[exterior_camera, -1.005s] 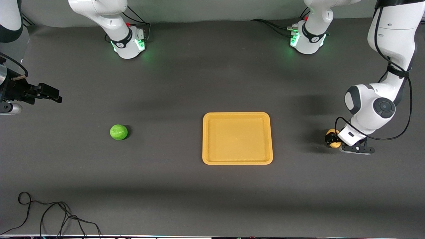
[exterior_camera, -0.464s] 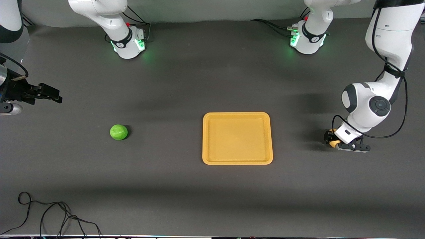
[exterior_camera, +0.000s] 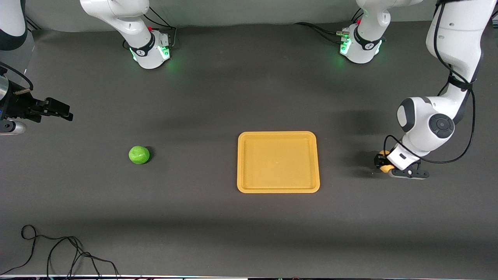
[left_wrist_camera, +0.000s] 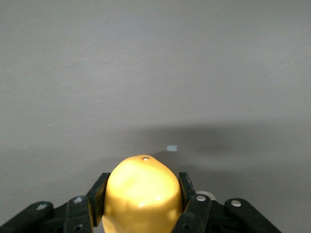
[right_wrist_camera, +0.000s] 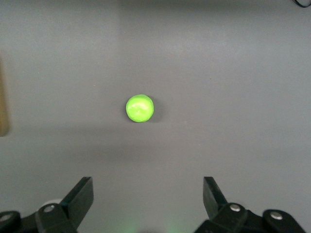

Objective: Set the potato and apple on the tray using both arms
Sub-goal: 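Carry the potato with the left gripper onto the tray and release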

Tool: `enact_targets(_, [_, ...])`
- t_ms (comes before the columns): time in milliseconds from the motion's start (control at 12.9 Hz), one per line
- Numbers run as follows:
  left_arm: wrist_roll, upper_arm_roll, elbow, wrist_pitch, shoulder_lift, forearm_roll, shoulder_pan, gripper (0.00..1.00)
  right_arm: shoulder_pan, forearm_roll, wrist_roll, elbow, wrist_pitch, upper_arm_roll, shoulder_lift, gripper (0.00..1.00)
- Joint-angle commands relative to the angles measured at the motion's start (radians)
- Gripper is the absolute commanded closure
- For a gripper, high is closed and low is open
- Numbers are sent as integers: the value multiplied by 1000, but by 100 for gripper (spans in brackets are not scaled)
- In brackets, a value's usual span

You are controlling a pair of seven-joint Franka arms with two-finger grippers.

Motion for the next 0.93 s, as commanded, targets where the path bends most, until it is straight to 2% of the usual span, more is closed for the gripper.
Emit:
enact_targets(0, [-230,-98,108,-215,-55,1,-54,72,7,1,-11,4,0,-6,0,0])
enact_targets(155, [-404,-103,188,-280,-34,4,-160,72,6,1,-12,4,0,-6,0,0])
enact_targets(464, [-654,-103,296,-253,88,29,-312,72,6,1,-12,-3,6,-8,0,0])
enact_targets(618, [-735,-102,328,-181,165,76,-338,72,6,1,-12,-3,6,-8,0,0])
enact_targets(850, [-796,-96,330,-98,230,110,-374,72,4,1,-12,-4,7,-8,0,0])
